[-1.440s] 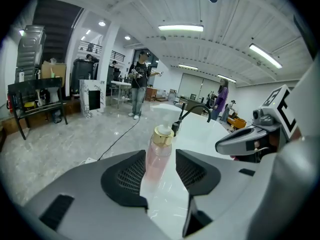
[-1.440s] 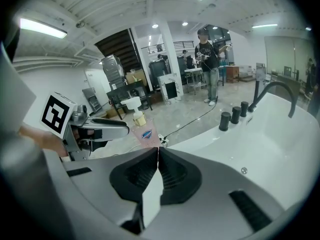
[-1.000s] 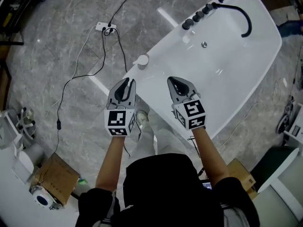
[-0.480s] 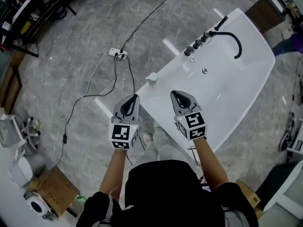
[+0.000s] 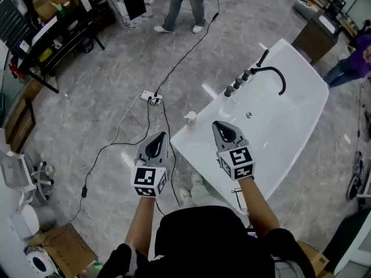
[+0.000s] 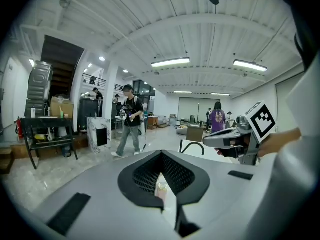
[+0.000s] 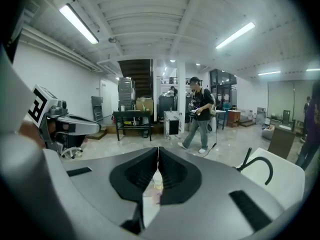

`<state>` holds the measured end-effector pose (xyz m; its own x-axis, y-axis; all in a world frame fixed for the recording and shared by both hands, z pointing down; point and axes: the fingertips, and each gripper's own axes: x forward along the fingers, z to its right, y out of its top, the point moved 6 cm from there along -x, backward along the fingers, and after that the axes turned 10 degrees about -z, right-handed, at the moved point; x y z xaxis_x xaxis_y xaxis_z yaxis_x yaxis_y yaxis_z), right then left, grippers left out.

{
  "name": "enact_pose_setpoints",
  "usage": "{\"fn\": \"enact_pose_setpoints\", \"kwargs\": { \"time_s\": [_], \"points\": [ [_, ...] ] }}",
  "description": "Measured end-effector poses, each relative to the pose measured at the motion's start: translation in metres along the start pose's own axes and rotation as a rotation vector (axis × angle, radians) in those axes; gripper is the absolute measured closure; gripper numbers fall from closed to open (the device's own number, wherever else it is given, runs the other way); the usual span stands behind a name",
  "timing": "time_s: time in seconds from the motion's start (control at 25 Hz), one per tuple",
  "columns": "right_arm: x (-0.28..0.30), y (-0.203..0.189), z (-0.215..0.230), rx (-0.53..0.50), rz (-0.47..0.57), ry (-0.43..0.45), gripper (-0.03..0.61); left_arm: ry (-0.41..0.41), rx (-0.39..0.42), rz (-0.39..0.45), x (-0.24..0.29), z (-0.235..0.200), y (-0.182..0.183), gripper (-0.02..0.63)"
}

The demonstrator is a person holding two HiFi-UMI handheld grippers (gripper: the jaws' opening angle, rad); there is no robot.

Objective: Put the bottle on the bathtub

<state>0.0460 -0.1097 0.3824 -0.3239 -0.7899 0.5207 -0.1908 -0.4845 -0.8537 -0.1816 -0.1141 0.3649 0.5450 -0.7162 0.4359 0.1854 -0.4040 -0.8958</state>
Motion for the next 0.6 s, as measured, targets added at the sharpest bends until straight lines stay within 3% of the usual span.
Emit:
{"fn": "enact_pose_setpoints", "kwargs": {
  "time_s": [0.6],
  "points": [
    [-0.05,0.078,-0.016,-0.079,0.208,-0.005,0.554,0.083,0.053,0.178,-0.07,0.003,0.081,0.6]
  ]
}}
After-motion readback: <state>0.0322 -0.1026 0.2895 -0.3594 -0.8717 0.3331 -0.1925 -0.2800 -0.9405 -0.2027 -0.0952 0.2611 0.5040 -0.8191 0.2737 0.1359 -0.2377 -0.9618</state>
